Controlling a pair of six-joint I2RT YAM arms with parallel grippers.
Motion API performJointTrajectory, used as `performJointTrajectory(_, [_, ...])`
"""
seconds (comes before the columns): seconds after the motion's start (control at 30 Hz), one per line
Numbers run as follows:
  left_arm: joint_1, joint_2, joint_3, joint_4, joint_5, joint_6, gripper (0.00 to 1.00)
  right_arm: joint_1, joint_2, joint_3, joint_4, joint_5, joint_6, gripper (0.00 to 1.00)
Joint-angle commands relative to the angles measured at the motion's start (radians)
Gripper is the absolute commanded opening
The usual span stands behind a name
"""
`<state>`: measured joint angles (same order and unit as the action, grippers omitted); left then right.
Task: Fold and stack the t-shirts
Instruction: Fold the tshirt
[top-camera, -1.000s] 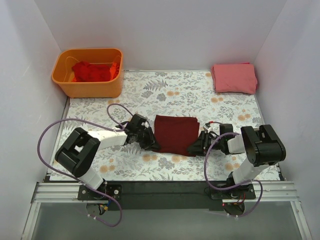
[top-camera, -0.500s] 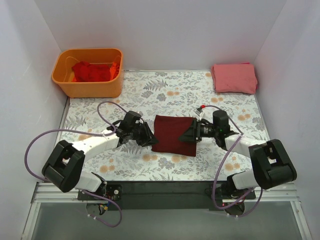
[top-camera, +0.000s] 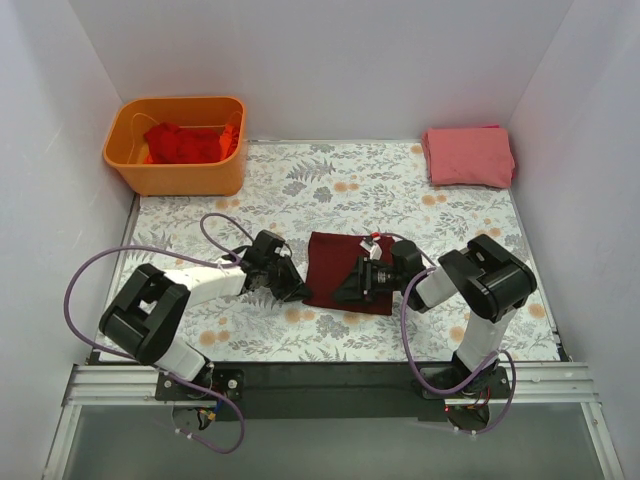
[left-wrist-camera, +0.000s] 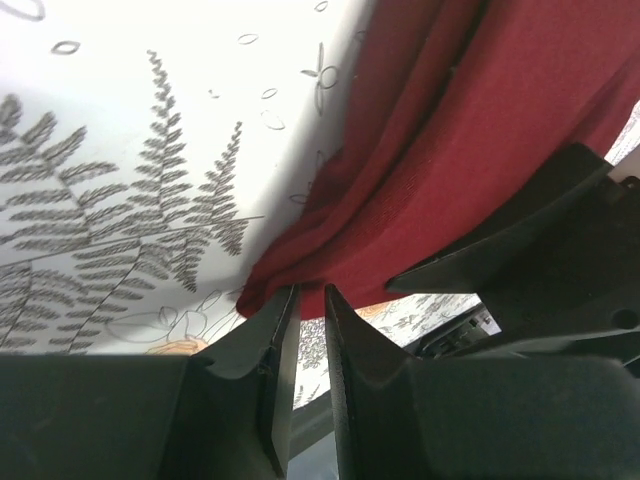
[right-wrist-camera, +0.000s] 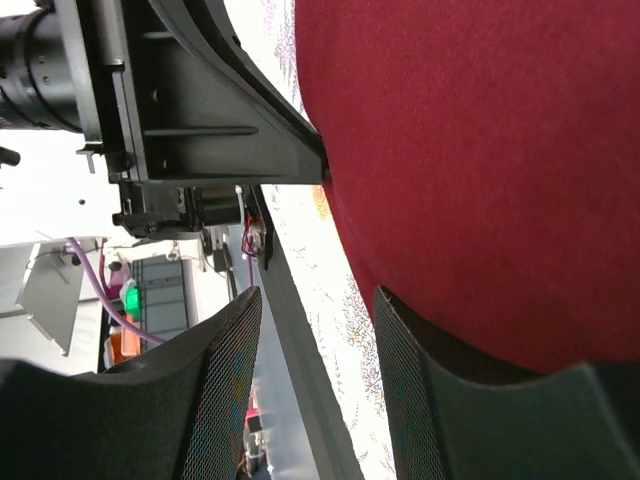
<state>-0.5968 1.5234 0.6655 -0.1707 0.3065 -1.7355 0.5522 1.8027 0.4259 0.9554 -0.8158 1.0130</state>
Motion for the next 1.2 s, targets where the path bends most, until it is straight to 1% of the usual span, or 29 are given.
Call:
performJointTrajectory(0.0, [0.020, -0.037, -0.037, -0.046, -0.044, -0.019, 0.15, -0.023, 0.012, -0.056, 0.069, 0.020, 0.019, 0.56])
performJointTrajectory(0.13, [0.022, -0.075, -0.032, -0.052, -0.038, -0.013, 0.15, -0.052, -0.092, -0.042, 0.027, -0.008, 0.006, 0.56])
performJointTrajectory(0.17, [0.022, -0.091, -0.014, -0.053, -0.035, -0.003, 0.16, -0.061, -0.135, -0.039, 0.016, -0.020, -0.001, 0.56])
performJointTrajectory(0.27, [0.022, -0.103, 0.029, -0.053, -0.023, 0.025, 0.19, -0.107, -0.193, -0.038, 0.011, -0.058, -0.014, 0.56])
performJointTrajectory(0.37, [0.022, -0.086, 0.089, -0.049, -0.014, 0.039, 0.21, -0.172, -0.212, -0.053, 0.011, -0.100, -0.043, 0.56])
performJointTrajectory(0.4, [0.022, -0.069, 0.112, -0.043, -0.010, 0.047, 0.21, -0.210, -0.212, -0.077, 0.016, -0.106, -0.056, 0.56])
performJointTrajectory(0.53, [0.023, -0.022, 0.137, -0.012, -0.020, 0.059, 0.22, -0.308, -0.187, -0.133, 0.014, -0.121, -0.120, 0.56])
performJointTrajectory(0.6, [0.025, 0.007, 0.141, 0.005, -0.027, 0.060, 0.22, -0.366, -0.140, -0.147, 0.016, -0.138, -0.140, 0.56])
performJointTrajectory(0.63, [0.026, 0.045, 0.147, 0.004, -0.026, 0.068, 0.22, -0.382, -0.122, -0.151, 0.017, -0.143, -0.149, 0.56])
performJointTrajectory(0.67, [0.031, 0.067, 0.151, 0.000, -0.003, 0.070, 0.21, -0.396, -0.086, -0.156, 0.017, -0.154, -0.155, 0.56])
performJointTrajectory(0.73, [0.038, 0.095, 0.146, -0.001, 0.023, 0.068, 0.21, -0.414, -0.071, -0.157, 0.037, -0.170, -0.142, 0.55])
performJointTrajectory(0.83, [0.038, 0.071, 0.141, -0.006, 0.019, 0.082, 0.21, -0.417, -0.130, -0.154, 0.028, -0.195, -0.122, 0.54])
performJointTrajectory(0.9, [0.038, 0.020, 0.154, -0.029, -0.021, 0.103, 0.24, -0.431, -0.210, -0.139, -0.006, -0.201, -0.117, 0.54])
performJointTrajectory(0.97, [0.038, -0.021, 0.193, -0.082, -0.047, 0.141, 0.30, -0.452, -0.288, -0.122, -0.098, -0.201, -0.132, 0.54])
performJointTrajectory(1.03, [0.032, -0.040, 0.224, -0.121, -0.076, 0.172, 0.35, -0.468, -0.339, -0.087, -0.199, -0.197, -0.200, 0.55])
performJointTrajectory(1.07, [0.025, -0.051, 0.238, -0.156, -0.093, 0.191, 0.37, -0.475, -0.388, -0.069, -0.363, -0.172, -0.246, 0.55])
performJointTrajectory(1.1, [-0.004, -0.068, 0.265, -0.170, -0.112, 0.232, 0.41, -0.492, -0.413, -0.012, -0.492, -0.146, -0.387, 0.56])
performJointTrajectory(1.13, [-0.024, -0.074, 0.278, -0.179, -0.156, 0.264, 0.44, -0.498, -0.439, 0.020, -0.611, -0.110, -0.457, 0.56])
performJointTrajectory(1.17, [-0.047, -0.077, 0.293, -0.202, -0.177, 0.290, 0.48, -0.505, -0.485, 0.055, -0.864, -0.007, -0.543, 0.56])
